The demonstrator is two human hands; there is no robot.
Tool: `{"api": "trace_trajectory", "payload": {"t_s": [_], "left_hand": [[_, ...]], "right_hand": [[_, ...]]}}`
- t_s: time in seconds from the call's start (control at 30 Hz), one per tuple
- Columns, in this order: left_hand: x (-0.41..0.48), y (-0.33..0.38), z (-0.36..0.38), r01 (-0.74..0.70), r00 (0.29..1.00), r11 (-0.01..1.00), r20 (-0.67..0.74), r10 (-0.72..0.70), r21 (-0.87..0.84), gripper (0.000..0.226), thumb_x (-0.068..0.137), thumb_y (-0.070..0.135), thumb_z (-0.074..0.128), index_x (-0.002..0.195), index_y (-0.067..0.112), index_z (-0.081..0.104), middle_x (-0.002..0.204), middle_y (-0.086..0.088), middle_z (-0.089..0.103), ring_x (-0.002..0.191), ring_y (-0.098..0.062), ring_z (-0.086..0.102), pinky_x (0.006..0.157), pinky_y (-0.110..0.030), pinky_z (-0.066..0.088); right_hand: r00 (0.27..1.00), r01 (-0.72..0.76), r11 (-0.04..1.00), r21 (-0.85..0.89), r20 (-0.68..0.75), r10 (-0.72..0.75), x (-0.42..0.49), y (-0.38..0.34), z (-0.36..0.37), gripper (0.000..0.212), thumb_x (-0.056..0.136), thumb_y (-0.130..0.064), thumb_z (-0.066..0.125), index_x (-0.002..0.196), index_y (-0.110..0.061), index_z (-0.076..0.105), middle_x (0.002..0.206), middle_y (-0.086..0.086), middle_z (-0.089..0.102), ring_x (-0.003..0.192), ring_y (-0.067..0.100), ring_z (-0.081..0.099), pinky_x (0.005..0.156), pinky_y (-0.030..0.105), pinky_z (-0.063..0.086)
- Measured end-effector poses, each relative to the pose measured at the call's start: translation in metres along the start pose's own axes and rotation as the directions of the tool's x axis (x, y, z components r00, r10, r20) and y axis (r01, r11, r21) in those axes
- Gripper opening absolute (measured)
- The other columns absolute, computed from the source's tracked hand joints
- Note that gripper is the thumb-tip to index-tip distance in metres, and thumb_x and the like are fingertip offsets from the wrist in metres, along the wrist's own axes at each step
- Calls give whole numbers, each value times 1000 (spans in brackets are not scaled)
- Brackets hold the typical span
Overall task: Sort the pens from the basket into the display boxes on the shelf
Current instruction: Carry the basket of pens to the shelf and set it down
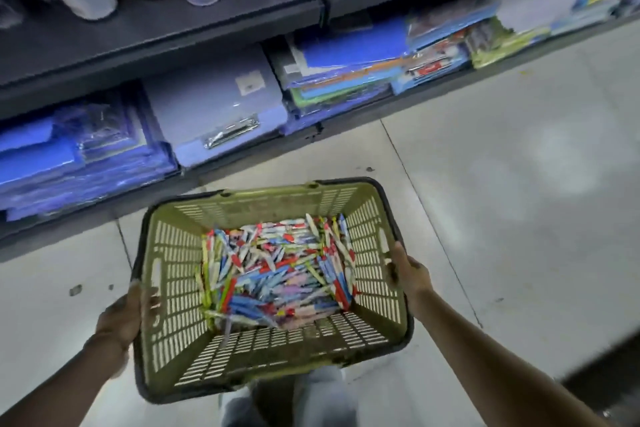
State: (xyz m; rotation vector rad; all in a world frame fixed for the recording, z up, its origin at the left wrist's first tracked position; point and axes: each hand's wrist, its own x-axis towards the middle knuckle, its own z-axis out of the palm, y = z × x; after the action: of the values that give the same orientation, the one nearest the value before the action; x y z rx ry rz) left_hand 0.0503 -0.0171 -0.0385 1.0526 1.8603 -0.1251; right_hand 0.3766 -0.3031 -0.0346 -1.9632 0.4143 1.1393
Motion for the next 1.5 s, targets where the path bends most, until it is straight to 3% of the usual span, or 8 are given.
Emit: {"api": "trace_trajectory", "payload": {"t_s": [0.1,0.23,0.5,0.67,0.8,0.97,1.3,1.5], "left_hand": [[-72,37,22,-112,988,991,117,102,77,49,97,40,46,105,-3,65,79,-14,69,69,-26,64,70,-31,54],[-196,97,59,-239,935,952,310,173,192,45,98,34,46,105,-6,66,96,-18,65,86,-33,60,79,-37,47],[-432,200,114,-537,768,802,546,335,263,47,99,39,39,99,2,68,85,-13,68,71,-22,60,64,-28,46],[-539,287,170,-715,614,665,649,450,216,44,101,36,35,82,7,64,60,-5,61,49,-14,59,45,-18,46],[-603,372,229,-846,488,476,709,509,240,38,102,33,35,99,10,65,78,-17,61,68,-16,59,54,-22,37],[-657,455,322,-759,443,639,818,366,125,37,102,29,36,105,-2,56,58,-4,54,33,-6,51,36,-17,44],[-759,605,521,-865,351,470,881,317,175,46,98,37,45,101,-5,65,81,-8,62,38,-5,55,40,-17,47],[-835,656,658,-859,351,487,874,337,157,48,101,33,40,112,-9,60,67,-7,54,33,-3,50,37,-14,44]], "right_hand": [[982,-98,991,92,-150,111,-62,31,-73,50,89,-51,53,92,-3,66,80,16,73,71,33,71,73,46,59],[938,-141,958,250,-275,210,-156,50,-186,53,91,-51,50,94,-1,67,85,23,71,76,38,69,78,49,56],[788,70,934,350,-594,164,-329,5,-380,52,91,-57,45,91,-11,69,84,5,69,76,15,64,74,29,49],[673,202,875,440,-711,203,-376,-34,-455,45,94,-51,46,69,-16,60,65,-3,59,60,9,54,49,21,42],[641,257,800,542,-715,279,-373,-63,-505,47,91,-56,46,59,-22,45,54,-3,44,48,12,37,47,25,27],[633,290,713,638,-686,357,-338,-107,-558,45,91,-55,48,64,-19,49,59,1,47,50,14,41,49,26,32],[609,329,588,739,-642,466,-257,-205,-700,44,94,-51,45,67,-16,53,49,-5,45,41,7,40,43,21,34],[619,320,599,734,-641,455,-183,-254,-843,47,93,-52,45,65,-16,54,52,-3,47,47,11,43,49,26,37]]}}
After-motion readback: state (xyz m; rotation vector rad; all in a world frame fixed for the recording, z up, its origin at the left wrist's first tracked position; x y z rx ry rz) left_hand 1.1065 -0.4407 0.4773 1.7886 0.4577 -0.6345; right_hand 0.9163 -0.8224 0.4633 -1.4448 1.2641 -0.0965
